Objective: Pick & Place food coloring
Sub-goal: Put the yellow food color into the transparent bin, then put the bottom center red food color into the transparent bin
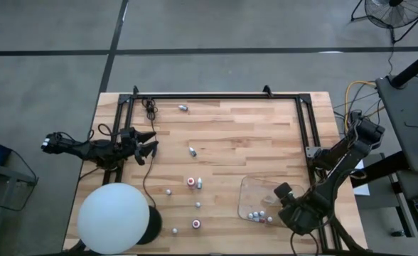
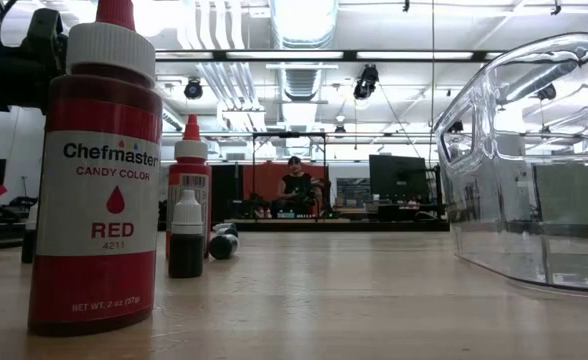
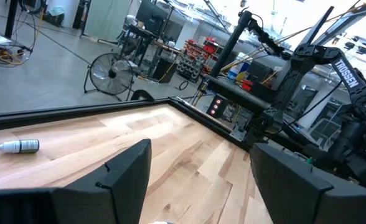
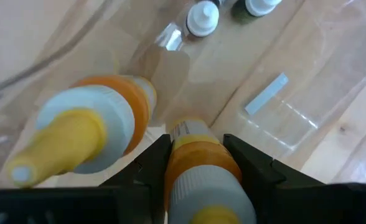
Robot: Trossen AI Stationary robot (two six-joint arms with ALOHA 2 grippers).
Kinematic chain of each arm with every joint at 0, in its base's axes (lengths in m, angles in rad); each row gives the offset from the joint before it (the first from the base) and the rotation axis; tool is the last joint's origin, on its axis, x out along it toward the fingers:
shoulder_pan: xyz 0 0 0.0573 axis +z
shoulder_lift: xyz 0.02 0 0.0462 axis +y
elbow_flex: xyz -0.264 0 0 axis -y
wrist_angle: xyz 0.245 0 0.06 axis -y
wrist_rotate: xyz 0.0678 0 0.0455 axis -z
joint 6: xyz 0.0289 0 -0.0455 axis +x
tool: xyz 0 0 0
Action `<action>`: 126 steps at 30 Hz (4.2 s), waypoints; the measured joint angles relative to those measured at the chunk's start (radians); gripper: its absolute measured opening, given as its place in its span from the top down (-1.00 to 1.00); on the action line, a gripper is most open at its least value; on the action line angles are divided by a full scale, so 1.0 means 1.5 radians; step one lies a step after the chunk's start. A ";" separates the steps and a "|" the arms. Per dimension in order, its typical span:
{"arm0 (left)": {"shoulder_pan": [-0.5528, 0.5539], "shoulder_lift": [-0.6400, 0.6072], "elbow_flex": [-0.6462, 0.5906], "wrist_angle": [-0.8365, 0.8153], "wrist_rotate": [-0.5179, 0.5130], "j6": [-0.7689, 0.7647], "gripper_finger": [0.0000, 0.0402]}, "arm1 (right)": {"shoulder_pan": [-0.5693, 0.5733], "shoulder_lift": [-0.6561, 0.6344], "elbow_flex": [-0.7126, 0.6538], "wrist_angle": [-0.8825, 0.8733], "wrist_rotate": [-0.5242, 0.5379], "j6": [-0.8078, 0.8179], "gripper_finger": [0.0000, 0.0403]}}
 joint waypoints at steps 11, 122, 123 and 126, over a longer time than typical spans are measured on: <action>0.000 0.000 0.000 0.000 0.000 0.000 -0.22 | 0.000 -0.005 -0.011 0.022 -0.005 0.014 0.16; 0.000 0.000 0.000 0.000 0.000 0.000 -0.22 | -0.299 0.552 0.840 -0.003 0.007 -0.134 -0.64; 0.000 0.000 0.000 0.000 0.000 0.000 -0.22 | -0.297 0.554 0.840 0.002 0.007 -0.135 -0.64; 0.000 0.000 0.000 0.000 0.000 0.000 -0.22 | -0.295 0.565 0.840 0.026 0.006 -0.144 -0.64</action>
